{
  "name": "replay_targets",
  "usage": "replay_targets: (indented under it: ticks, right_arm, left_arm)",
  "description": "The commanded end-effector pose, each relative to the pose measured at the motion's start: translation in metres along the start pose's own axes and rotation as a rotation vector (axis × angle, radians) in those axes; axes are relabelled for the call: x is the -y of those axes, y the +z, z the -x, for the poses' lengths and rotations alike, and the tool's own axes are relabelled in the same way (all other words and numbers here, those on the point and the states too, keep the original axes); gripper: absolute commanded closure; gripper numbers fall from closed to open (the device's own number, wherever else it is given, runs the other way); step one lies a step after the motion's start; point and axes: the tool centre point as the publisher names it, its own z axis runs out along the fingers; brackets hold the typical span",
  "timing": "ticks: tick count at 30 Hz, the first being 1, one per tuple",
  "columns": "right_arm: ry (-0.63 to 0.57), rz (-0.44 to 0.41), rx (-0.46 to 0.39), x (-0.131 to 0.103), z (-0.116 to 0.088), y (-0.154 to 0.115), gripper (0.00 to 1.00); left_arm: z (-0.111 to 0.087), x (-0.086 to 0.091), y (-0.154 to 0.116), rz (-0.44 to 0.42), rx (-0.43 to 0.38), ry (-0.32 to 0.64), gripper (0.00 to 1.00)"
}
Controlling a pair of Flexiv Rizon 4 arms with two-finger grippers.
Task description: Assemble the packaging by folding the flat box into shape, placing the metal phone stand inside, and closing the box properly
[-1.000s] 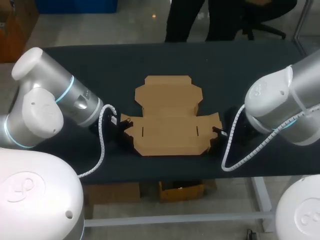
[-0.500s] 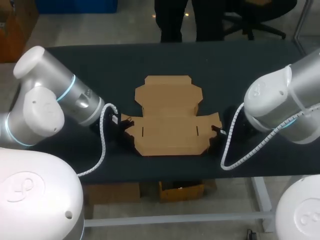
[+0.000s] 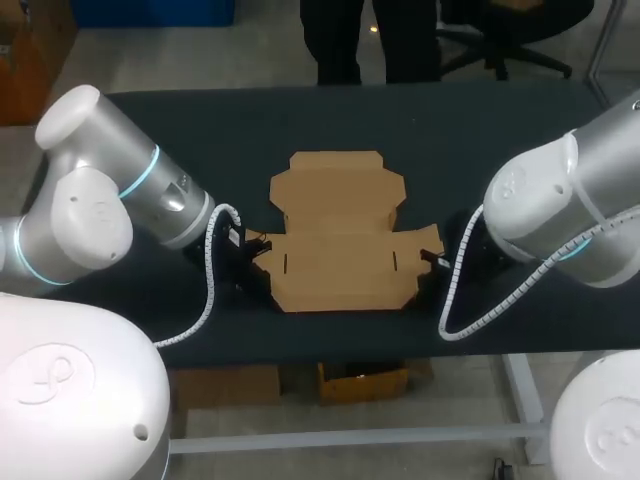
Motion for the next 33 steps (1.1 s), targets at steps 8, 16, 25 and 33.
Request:
replay_targets:
  ticks: [8, 16, 25, 33]
  right_arm:
    - [0.021, 0.003, 0.037, 0.0, -0.007, 0.003, 1.0]
    - [0.026, 0.005, 0.052, -0.001, -0.009, 0.004, 1.0]
    - [0.035, 0.013, 0.068, 0.0, -0.011, 0.005, 1.0]
    - [0.037, 0.016, 0.076, 0.001, -0.012, 0.005, 1.0]
  left_arm:
    - [-0.003, 0.0, 0.002, 0.003, 0.014, 0.001, 1.0]
    - [-0.005, -0.001, 0.002, 0.004, 0.021, 0.001, 1.0]
    - [-0.009, 0.0, 0.003, 0.004, 0.031, 0.006, 1.0]
    - [-0.012, 0.0, 0.004, 0.007, 0.039, 0.004, 1.0]
